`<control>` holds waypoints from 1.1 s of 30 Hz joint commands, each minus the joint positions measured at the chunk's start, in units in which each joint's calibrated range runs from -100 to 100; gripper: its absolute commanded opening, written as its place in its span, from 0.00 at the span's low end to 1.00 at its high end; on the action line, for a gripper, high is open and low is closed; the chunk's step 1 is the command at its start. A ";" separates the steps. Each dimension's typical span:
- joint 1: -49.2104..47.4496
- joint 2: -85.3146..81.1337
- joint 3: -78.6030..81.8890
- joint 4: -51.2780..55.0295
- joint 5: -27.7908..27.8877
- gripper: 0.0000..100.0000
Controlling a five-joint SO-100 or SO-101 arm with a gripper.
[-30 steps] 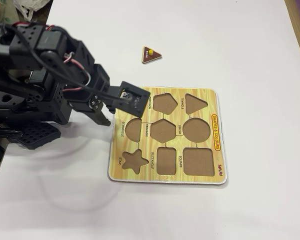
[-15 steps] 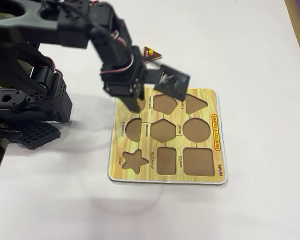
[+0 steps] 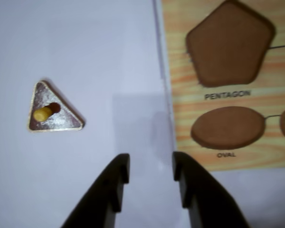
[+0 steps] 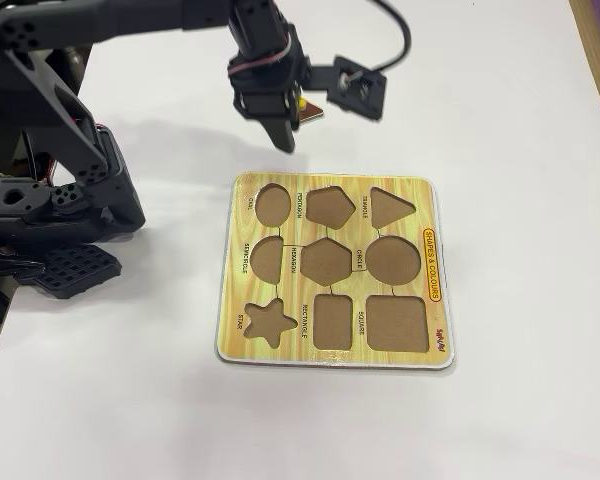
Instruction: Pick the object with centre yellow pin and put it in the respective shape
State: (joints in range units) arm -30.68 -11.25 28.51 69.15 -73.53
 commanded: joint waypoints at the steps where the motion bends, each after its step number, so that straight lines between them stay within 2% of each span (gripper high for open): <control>1: -5.16 1.97 -5.76 -0.27 -1.68 0.12; 10: -15.31 10.67 -14.48 -0.27 -3.56 0.12; 19: -21.37 13.68 -19.24 -0.35 -4.03 0.11; 22: -22.05 13.76 -21.04 -0.70 -4.03 0.11; 28: -21.86 14.69 -20.14 -10.72 -3.98 0.11; 33: -20.88 18.53 -20.95 -11.16 -3.87 0.11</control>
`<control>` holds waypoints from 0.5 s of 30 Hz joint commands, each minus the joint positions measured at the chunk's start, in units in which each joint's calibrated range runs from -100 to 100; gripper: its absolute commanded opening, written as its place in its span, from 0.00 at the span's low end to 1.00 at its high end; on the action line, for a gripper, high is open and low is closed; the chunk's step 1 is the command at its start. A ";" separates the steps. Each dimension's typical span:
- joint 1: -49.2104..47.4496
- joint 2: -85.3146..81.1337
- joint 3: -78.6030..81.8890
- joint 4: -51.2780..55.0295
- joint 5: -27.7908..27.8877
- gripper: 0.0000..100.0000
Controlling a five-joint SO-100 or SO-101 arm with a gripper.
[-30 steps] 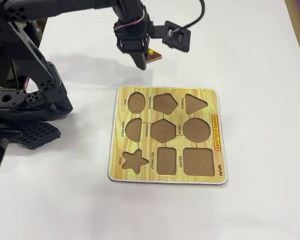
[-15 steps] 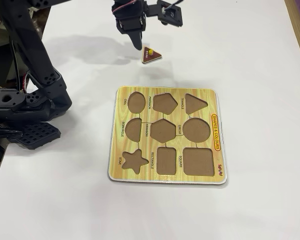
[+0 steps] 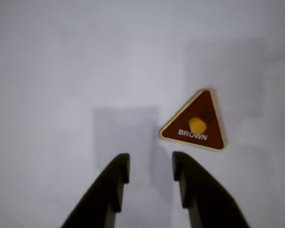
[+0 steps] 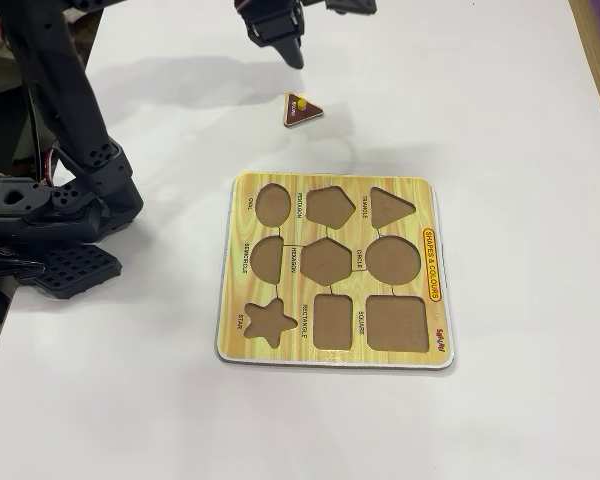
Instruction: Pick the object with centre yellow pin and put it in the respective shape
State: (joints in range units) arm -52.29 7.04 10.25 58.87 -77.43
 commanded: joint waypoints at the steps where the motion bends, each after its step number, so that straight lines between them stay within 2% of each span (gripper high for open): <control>1: 0.83 0.49 -2.70 -0.87 0.18 0.11; 15: 7.37 0.07 -1.80 3.19 0.44 0.11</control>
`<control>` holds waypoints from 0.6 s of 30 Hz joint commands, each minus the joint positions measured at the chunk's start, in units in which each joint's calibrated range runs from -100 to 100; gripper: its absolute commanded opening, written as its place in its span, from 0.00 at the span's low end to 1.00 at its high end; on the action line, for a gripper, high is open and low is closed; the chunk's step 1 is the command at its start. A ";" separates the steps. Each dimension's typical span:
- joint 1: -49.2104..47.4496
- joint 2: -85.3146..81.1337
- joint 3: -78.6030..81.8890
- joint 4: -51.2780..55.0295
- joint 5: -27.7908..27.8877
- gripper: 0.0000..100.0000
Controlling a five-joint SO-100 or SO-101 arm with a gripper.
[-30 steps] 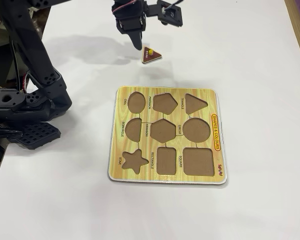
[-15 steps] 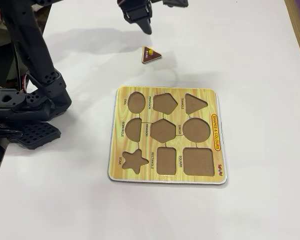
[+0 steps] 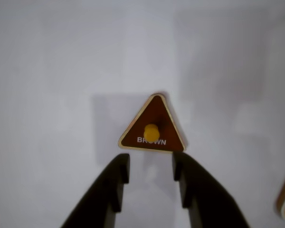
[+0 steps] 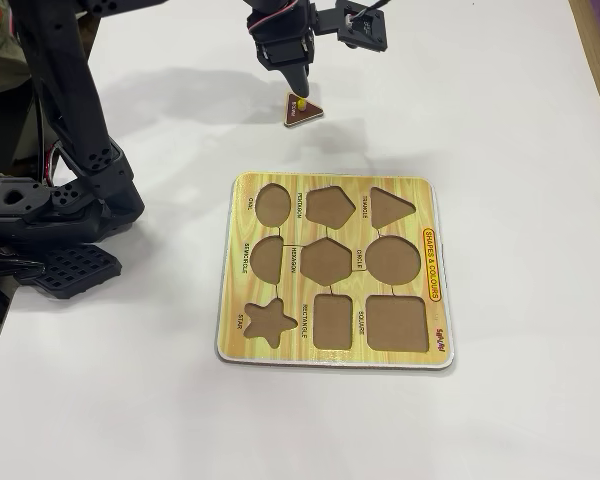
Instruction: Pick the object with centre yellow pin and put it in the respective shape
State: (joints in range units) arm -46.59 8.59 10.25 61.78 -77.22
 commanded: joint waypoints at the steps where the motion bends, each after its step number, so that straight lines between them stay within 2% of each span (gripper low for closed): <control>1: 1.76 -1.48 -1.80 0.02 0.24 0.11; 18: 1.37 1.45 -1.98 -0.50 0.24 0.11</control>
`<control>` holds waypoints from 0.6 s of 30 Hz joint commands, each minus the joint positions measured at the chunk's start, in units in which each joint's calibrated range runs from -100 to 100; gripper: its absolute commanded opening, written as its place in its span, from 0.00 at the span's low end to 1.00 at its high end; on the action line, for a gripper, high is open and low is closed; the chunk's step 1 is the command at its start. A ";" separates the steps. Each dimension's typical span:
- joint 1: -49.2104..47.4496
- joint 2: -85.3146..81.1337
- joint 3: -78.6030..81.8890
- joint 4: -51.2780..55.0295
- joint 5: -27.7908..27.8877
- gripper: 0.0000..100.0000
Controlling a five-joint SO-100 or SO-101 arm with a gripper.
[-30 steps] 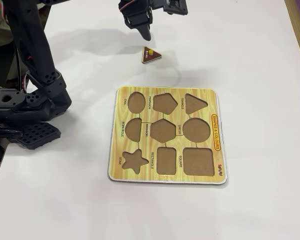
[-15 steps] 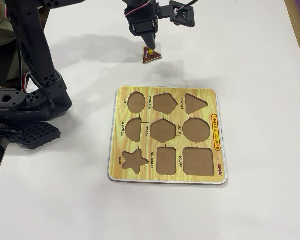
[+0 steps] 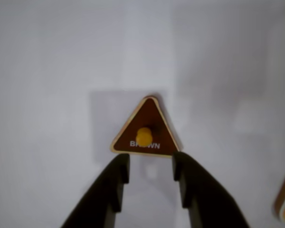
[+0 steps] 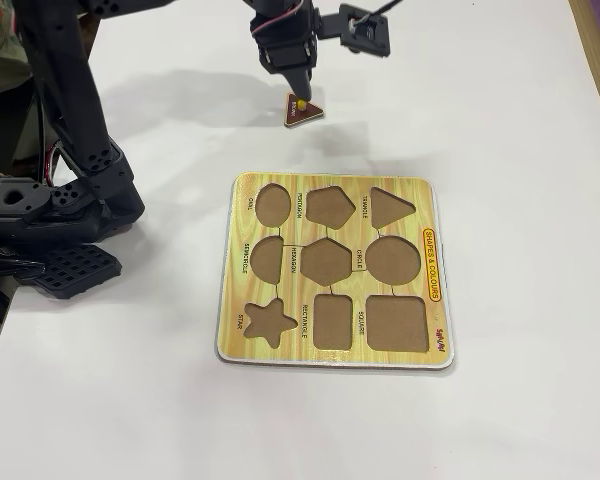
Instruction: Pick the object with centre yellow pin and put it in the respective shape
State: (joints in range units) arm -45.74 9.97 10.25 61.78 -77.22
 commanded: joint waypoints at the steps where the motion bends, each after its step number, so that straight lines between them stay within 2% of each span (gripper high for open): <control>1: 0.43 0.24 -1.98 -0.50 0.24 0.11; 18: -0.55 0.83 -2.97 -0.50 0.18 0.11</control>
State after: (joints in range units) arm -45.74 11.17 10.16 61.78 -77.22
